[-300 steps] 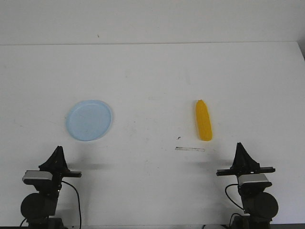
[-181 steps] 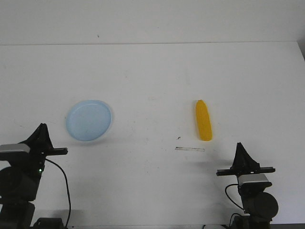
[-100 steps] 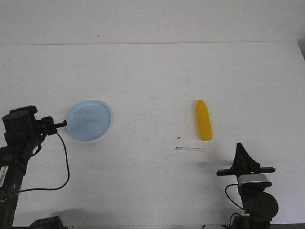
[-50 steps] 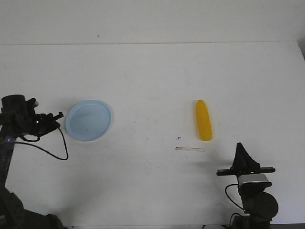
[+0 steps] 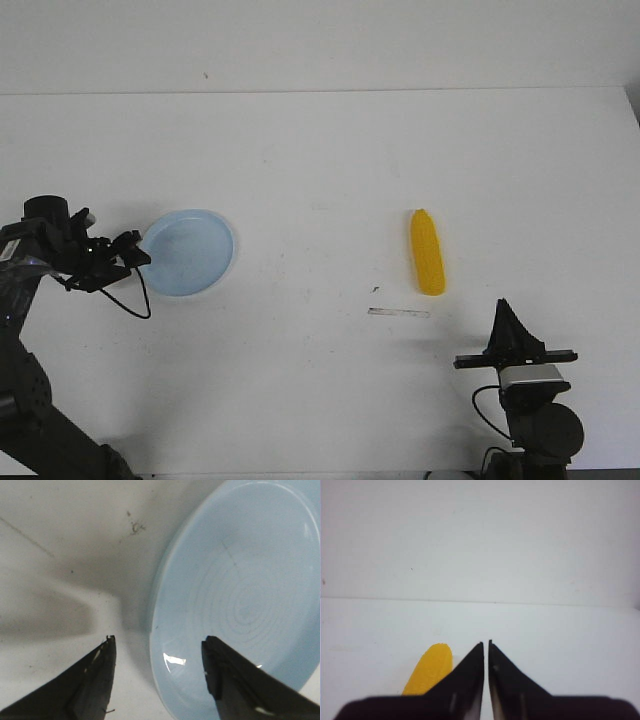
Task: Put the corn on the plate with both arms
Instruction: 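Hook the left gripper fingers over the plate rim nearest the robot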
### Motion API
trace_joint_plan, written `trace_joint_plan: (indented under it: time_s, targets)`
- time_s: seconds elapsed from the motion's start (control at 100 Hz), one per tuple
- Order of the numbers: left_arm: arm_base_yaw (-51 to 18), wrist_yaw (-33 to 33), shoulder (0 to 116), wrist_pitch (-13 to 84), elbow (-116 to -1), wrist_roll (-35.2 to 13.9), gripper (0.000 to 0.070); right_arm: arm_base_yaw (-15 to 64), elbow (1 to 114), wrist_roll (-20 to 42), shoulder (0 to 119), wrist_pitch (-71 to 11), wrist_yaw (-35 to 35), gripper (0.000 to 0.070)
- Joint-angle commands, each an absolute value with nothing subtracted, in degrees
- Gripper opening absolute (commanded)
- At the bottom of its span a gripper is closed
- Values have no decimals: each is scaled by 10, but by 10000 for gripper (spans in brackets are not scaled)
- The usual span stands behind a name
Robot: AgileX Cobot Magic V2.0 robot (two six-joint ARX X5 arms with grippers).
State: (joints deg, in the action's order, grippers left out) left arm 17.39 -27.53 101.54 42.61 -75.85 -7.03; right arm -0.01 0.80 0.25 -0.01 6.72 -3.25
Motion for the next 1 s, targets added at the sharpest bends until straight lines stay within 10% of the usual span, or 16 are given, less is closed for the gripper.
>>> trace_joint_plan:
  time_s: [0.0, 0.99]
  targets:
    - [176, -281, 1032, 420, -770, -72, 334, 0, 7, 6, 1, 73, -32, 14]
    - [146, -281, 1069, 405, -769, -70, 310, 0, 7, 6, 1, 73, -32, 13]
